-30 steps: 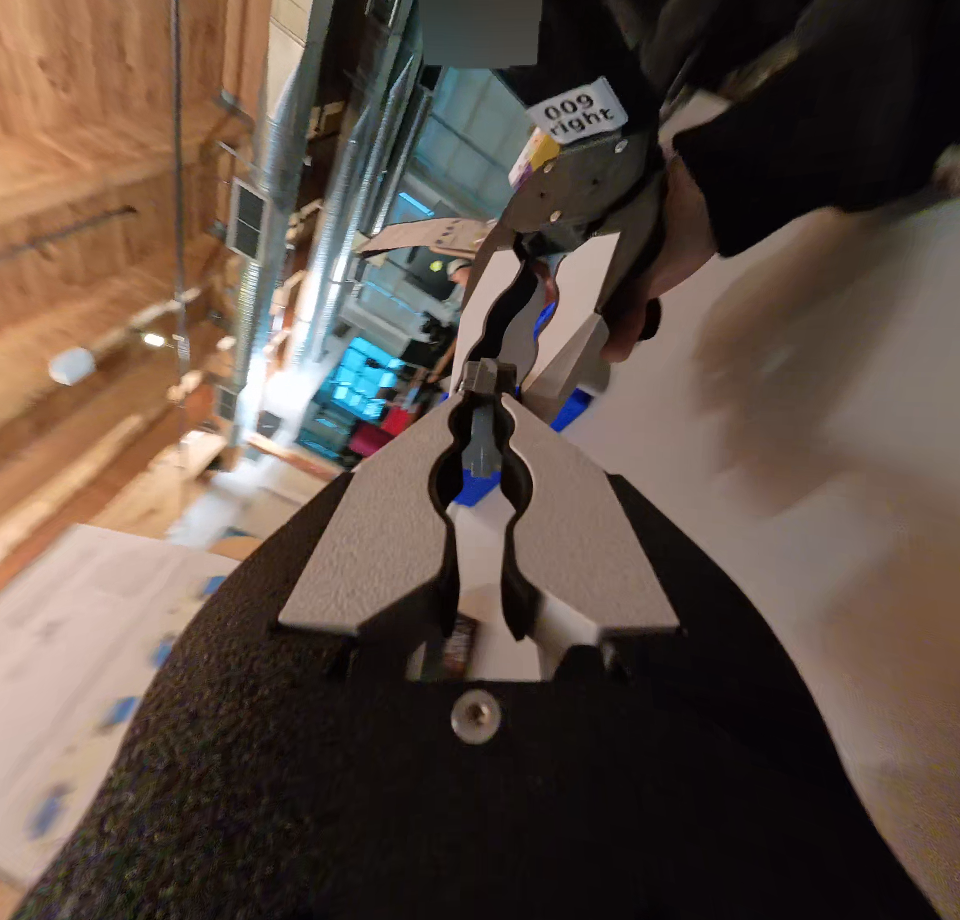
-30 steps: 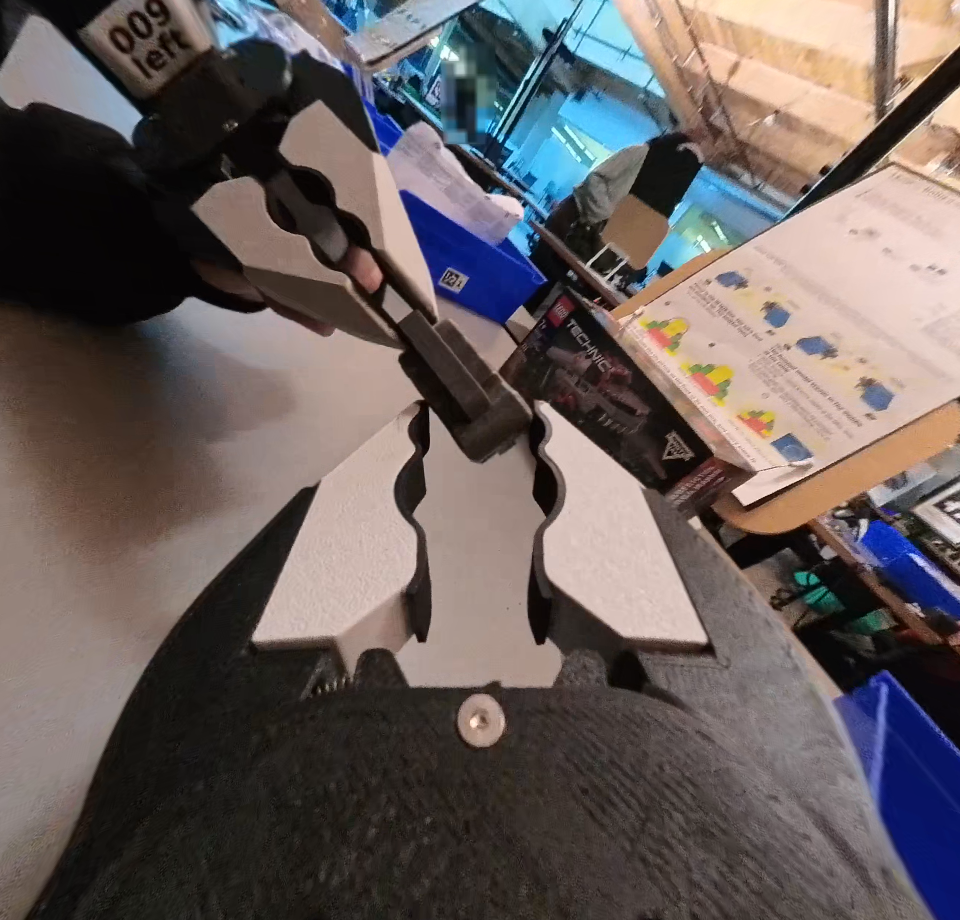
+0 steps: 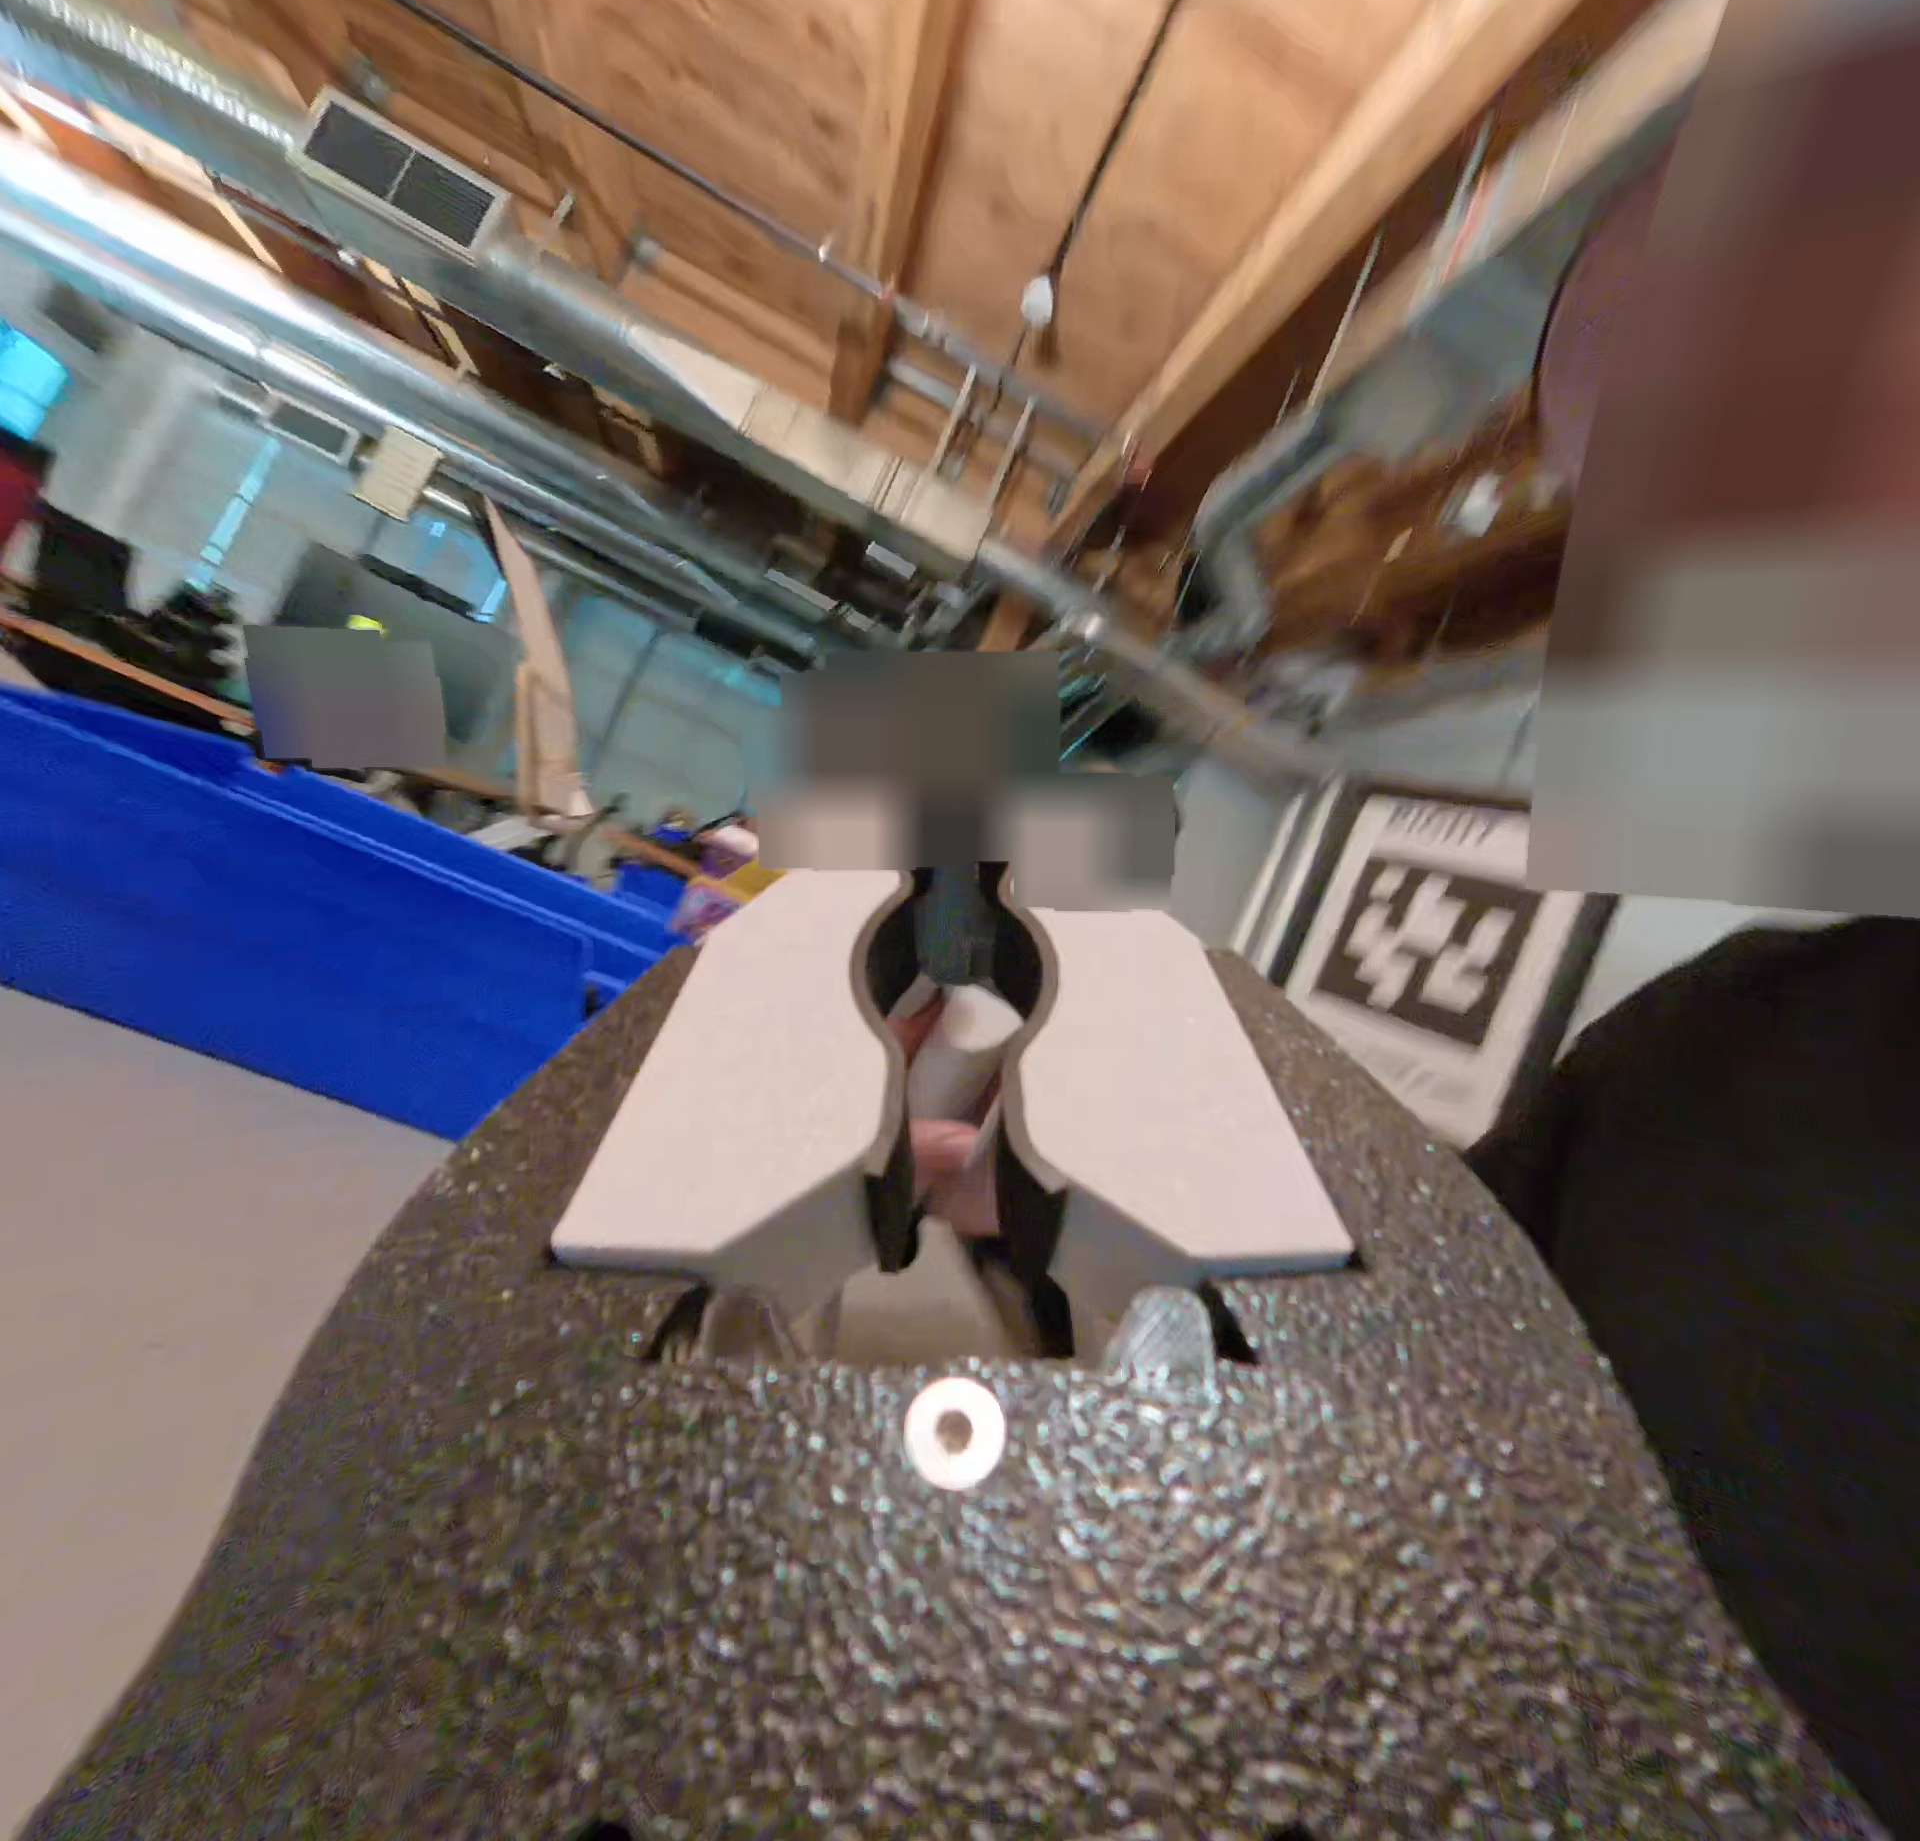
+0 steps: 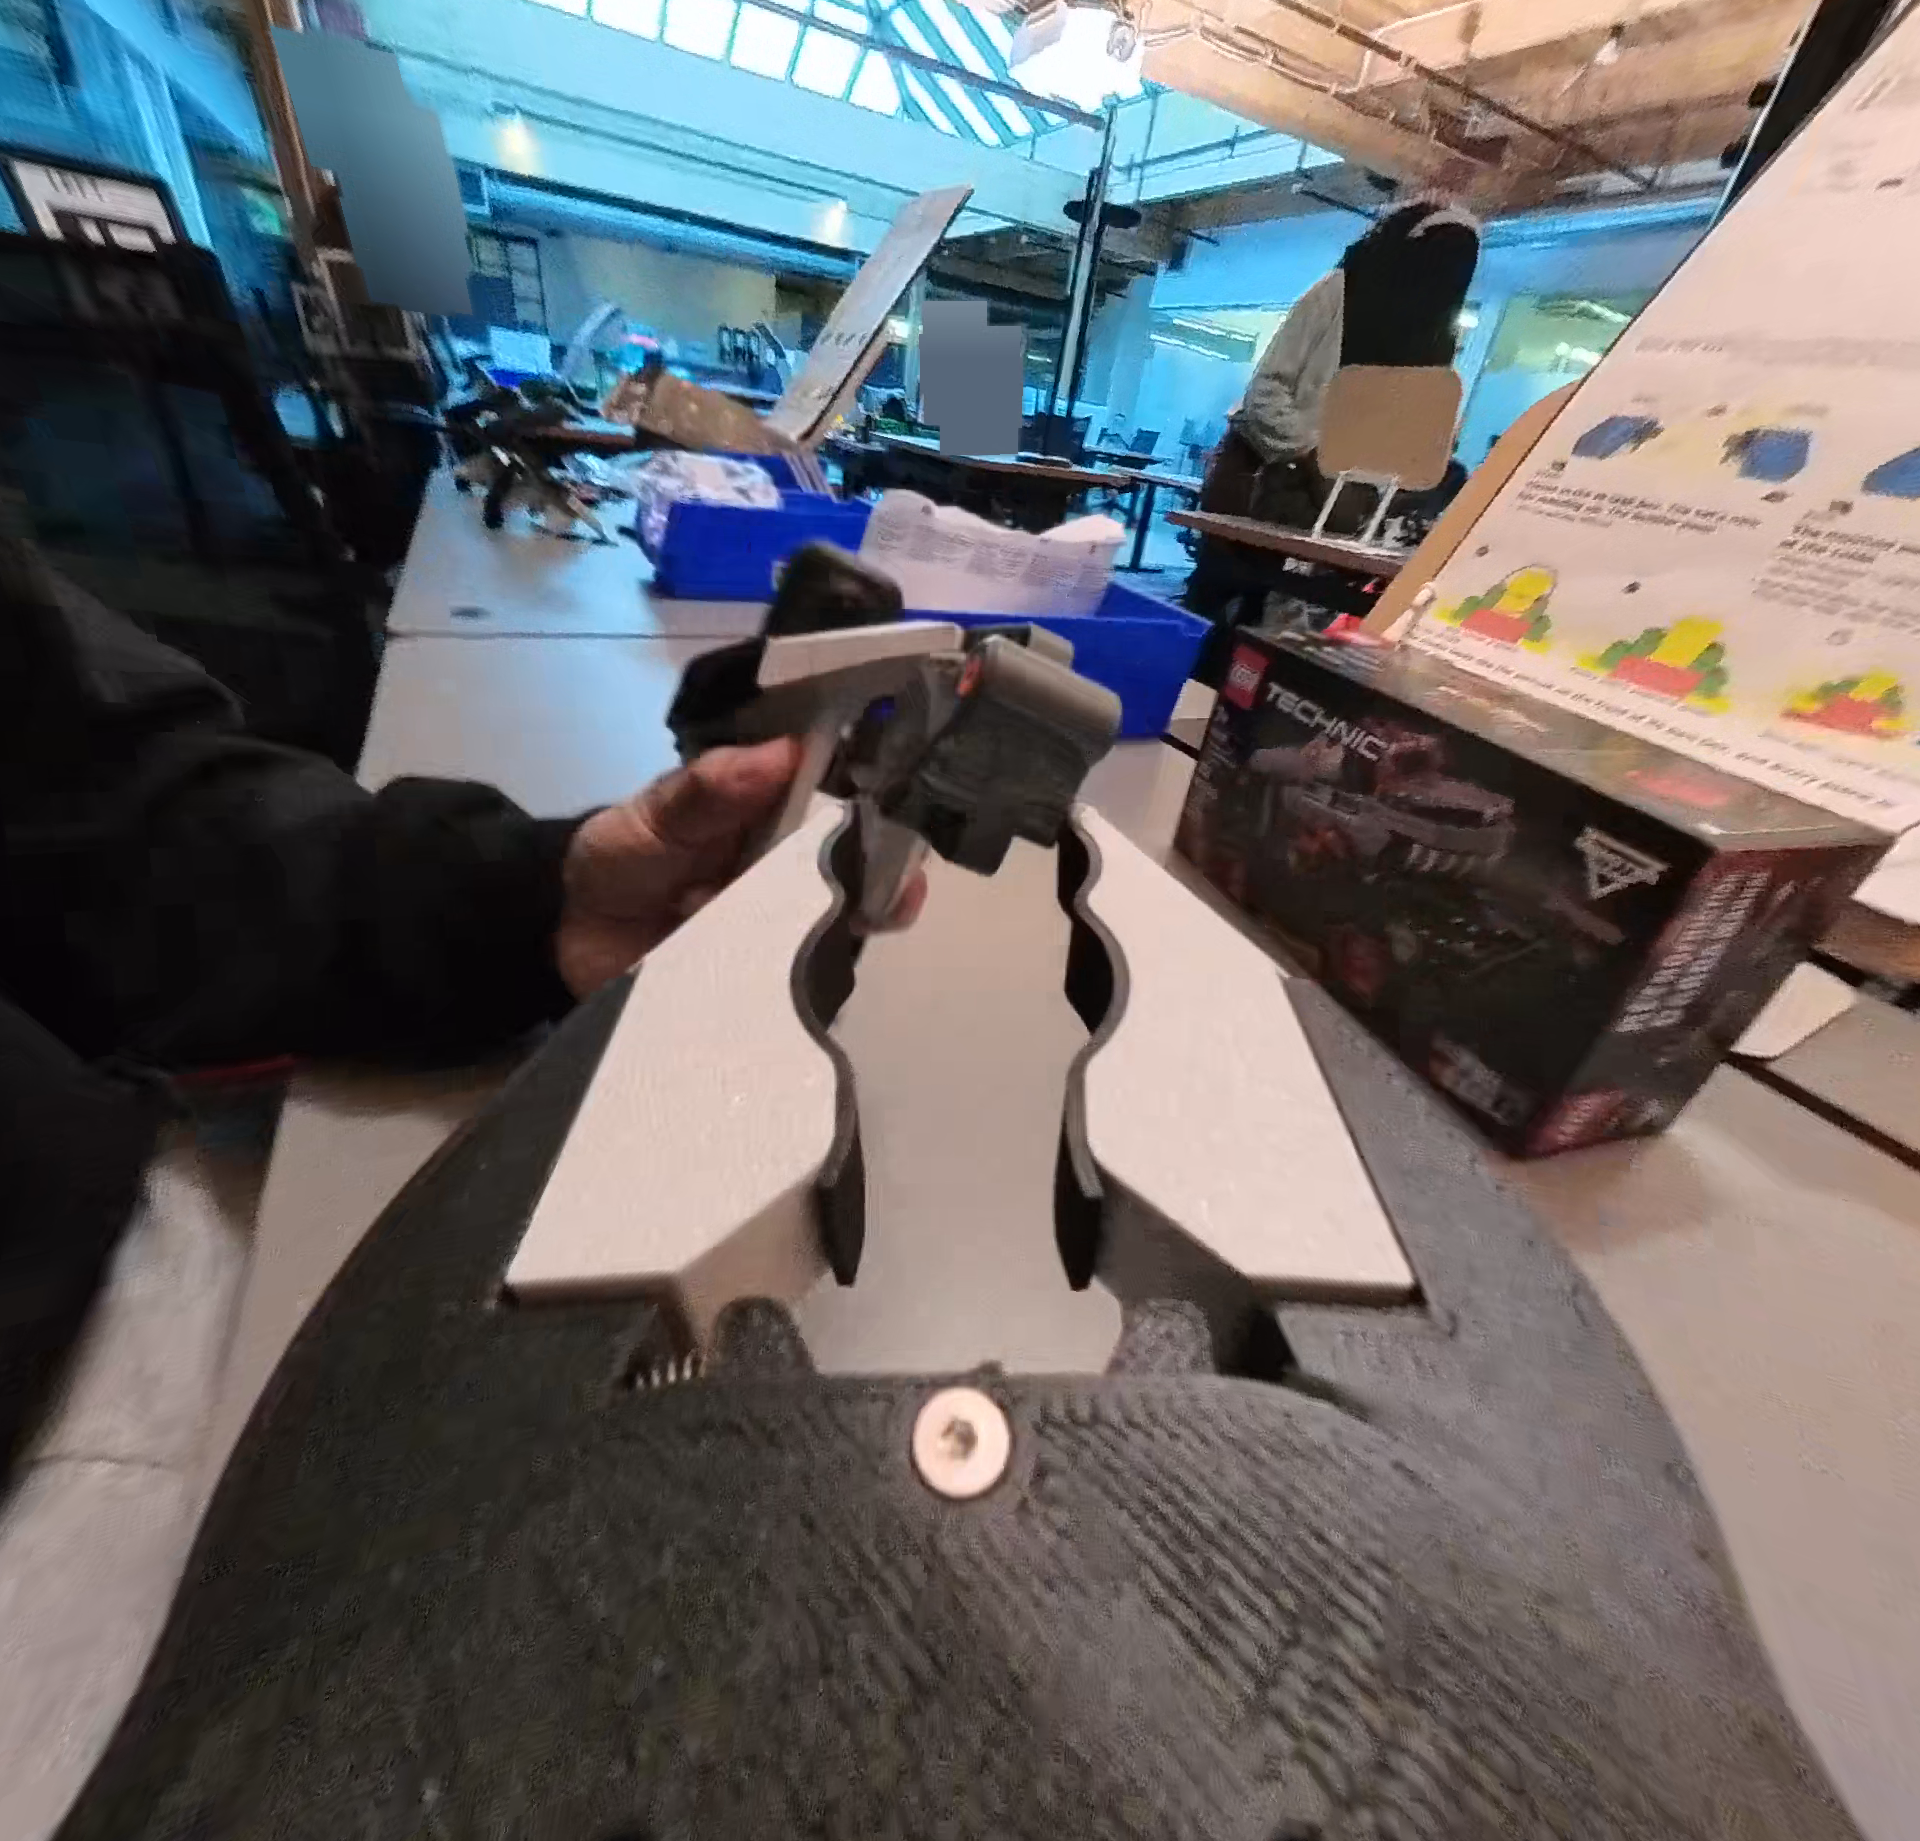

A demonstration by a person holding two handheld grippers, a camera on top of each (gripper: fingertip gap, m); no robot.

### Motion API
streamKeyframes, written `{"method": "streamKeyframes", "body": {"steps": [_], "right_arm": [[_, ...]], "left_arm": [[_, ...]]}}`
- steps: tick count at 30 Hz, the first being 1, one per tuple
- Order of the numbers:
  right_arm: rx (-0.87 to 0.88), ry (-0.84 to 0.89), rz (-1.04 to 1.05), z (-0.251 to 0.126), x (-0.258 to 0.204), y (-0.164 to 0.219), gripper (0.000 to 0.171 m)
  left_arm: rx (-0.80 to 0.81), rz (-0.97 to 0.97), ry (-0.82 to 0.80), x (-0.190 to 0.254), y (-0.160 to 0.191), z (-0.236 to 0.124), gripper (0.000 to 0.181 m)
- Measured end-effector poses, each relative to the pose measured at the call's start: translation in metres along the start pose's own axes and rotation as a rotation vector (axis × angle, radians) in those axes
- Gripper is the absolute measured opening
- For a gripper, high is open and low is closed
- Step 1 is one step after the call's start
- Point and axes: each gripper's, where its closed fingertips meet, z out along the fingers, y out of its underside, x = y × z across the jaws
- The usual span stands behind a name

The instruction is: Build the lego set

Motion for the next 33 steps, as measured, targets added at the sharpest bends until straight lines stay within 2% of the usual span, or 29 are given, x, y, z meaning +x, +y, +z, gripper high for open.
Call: {"method": "streamKeyframes", "body": {"steps": [3, 5, 10, 17, 29, 33], "right_arm": [[0.033, 0.011, 0.12, 0.004, 0.003, -0.004, 0.03], [0.033, 0.02, 0.161, 0.005, 0.006, 0.0, 0.03], [0.045, -0.03, 0.424, 0.005, 0.013, 0.014, 0.027], [0.248, -0.093, 0.721, 0.001, 0.026, 0.006, 0.023], [0.292, -0.002, 0.795, 0.004, 0.039, 0.017, 0.024], [0.245, 0.02, 0.719, 0.011, 0.035, 0.02, 0.025]], "left_arm": [[0.103, -0.213, 0.021, -0.01, -0.003, -0.004, 0.004], [0.133, -0.28, 0.003, -0.018, -0.001, -0.006, 0.004], [0.105, -0.233, -0.106, -0.032, 0.004, -0.01, 0.005], [0.08, -0.176, -0.143, -0.034, 0.002, -0.01, 0.005], [0.088, -0.324, -0.201, -0.051, 0.007, -0.018, 0.004], [0.1, -0.35, -0.198, -0.052, 0.008, -0.018, 0.004]]}}
